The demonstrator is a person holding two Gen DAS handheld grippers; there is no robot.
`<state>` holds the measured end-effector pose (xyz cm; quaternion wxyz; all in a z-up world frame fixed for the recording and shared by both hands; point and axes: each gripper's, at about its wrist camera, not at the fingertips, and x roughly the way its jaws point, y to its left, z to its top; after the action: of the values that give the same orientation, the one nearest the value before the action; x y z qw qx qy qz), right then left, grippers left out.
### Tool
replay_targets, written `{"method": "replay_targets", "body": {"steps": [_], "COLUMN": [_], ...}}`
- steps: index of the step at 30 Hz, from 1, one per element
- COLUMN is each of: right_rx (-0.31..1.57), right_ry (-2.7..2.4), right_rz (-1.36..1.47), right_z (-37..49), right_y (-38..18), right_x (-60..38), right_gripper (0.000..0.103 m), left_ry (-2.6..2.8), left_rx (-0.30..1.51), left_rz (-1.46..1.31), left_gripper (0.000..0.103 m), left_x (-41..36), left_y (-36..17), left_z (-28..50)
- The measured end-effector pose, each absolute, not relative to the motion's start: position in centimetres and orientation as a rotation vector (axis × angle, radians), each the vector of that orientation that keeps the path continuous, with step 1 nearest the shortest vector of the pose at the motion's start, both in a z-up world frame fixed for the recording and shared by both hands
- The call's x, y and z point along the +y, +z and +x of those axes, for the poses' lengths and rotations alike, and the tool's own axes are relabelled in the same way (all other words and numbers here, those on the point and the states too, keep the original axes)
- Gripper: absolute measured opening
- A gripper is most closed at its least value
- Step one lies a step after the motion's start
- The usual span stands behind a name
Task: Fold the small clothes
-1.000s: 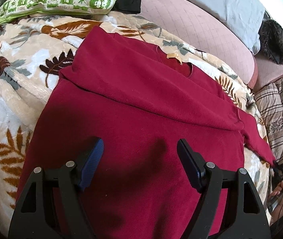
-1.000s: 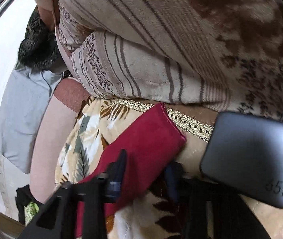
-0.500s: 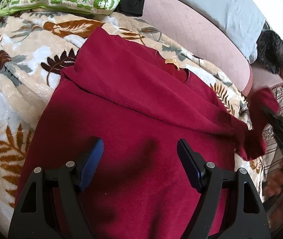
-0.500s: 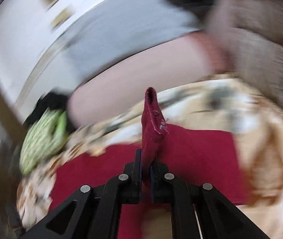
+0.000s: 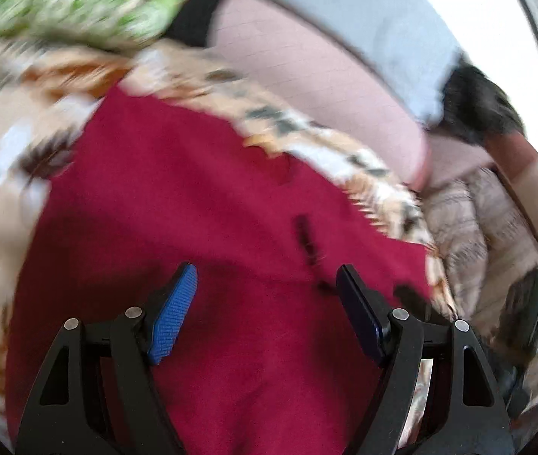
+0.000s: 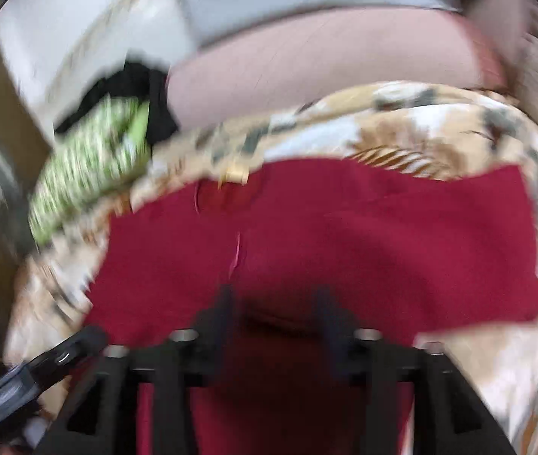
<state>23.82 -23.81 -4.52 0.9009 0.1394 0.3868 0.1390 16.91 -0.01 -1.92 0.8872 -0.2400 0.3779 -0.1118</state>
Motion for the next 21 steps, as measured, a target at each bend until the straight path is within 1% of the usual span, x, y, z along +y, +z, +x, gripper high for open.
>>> {"method": "replay_targets", "body": {"steps": [1, 2, 6, 8, 11, 12, 14, 15, 16, 18, 21], "right_rx": [0.784, 0.786, 0.92, 0.952, 0.978, 0.977, 0.946, 0.941, 0.938, 0.936, 0.944], "right_ry": [0.251, 0.219, 0.165, 0.18, 0.187, 0.182, 0.169, 0.166, 0.162, 0.15, 0.147], "right_rz": [0.315, 0.318, 0.381, 0.422, 0.383, 0.362, 0.309, 0.291, 0.273, 0.232, 0.208], "right_z": [22.4, 21.4, 19.3, 19.6, 20.5, 20.6, 20.6, 20.6, 20.6, 20.6, 20.7], "right_y": [-4.3, -4.2, -6.6, -7.7, -9.0, -9.3, -9.6, -9.7, -9.8, -9.9, -10.0], "right_x": [-24.6, -24.8, -25.7, -25.4, -24.0, -23.6, -22.9, -22.5, -22.1, -21.5, -21.4], "right_gripper": [0.071, 0.073, 0.073, 0.073, 0.074, 0.075, 0.084, 0.087, 0.09, 0.092, 0.094], "left_ry": [-0.287, -0.379, -0.475, -0.489, -0.497, -0.501, -0.521, -0.546, -0.557, -0.572, -0.581], "left_rx": [0.772, 0.773, 0.8, 0.809, 0.845, 0.863, 0.928, 0.973, 0.974, 0.934, 0.942], "left_rz": [-0.469, -0.425, -0.295, -0.24, -0.221, -0.216, -0.253, -0.298, -0.32, -0.334, -0.413], "left_gripper": [0.077, 0.078, 0.078, 0.078, 0.078, 0.078, 0.078, 0.078, 0.078, 0.081, 0.081], "left_x": [-0.9, -2.3, -6.1, -7.5, -8.1, -8.3, -8.4, -8.4, -8.2, -8.0, -7.6], "left_y": [-1.5, -1.3, -2.2, -2.5, -3.4, -4.0, -5.7, -6.9, -7.3, -7.5, -7.4], "left_z": [17.4, 18.5, 21.8, 23.8, 25.3, 25.7, 26.3, 26.6, 26.5, 26.1, 26.2]}}
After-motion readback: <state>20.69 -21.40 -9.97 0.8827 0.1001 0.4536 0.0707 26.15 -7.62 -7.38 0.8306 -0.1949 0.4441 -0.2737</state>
